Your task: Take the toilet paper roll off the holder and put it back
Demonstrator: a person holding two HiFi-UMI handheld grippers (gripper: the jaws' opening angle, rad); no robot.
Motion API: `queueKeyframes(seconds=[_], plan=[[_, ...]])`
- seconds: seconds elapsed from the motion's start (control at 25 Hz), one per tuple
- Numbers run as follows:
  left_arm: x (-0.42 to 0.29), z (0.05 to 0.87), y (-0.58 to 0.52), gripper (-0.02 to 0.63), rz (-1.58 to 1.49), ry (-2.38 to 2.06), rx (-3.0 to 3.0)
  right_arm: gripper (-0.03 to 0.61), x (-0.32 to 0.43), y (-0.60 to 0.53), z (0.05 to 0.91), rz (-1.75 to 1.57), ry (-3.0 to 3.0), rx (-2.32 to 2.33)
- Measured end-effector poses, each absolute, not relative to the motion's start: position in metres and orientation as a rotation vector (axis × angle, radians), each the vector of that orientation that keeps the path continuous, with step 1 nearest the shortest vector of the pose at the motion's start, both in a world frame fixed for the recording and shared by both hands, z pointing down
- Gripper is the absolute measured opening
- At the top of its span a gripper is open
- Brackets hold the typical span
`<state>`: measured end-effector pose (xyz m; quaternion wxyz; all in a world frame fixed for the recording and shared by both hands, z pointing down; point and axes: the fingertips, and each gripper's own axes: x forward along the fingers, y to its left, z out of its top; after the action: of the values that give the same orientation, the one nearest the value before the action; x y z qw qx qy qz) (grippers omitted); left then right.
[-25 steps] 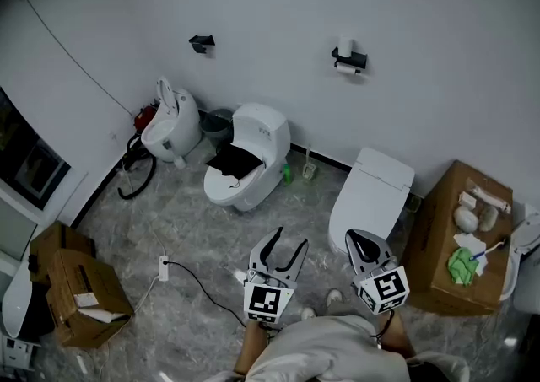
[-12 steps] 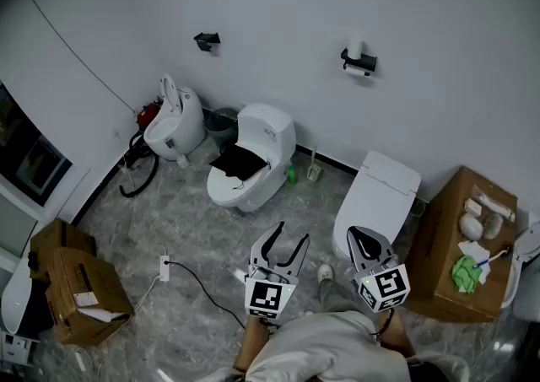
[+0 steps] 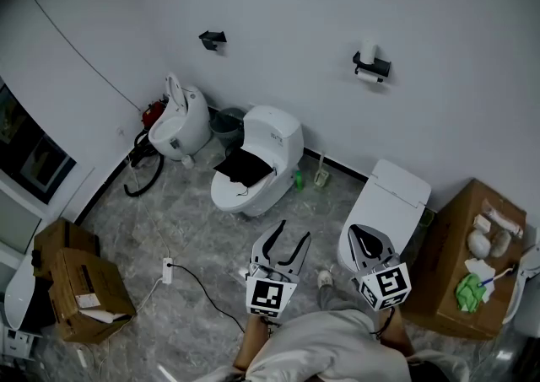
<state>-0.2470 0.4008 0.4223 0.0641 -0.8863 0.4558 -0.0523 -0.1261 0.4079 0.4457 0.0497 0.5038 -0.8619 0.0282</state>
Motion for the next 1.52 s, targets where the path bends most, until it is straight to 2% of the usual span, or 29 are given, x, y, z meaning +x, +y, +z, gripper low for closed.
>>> queueKeyframes(seconds=[0.88, 1.52], plan=[[-0.21, 0.42, 0.238, 0.229, -0.234, 1.467, -2.634, -0.003, -0.087, 0.234, 0.45, 0.142, -2.666, 1.444], [-0.188, 0.422, 0.171, 0.224, -0.276, 1.486, -2.622, -0.003, -0.061, 0.166, 0.455, 0.18, -2.679, 1.445]])
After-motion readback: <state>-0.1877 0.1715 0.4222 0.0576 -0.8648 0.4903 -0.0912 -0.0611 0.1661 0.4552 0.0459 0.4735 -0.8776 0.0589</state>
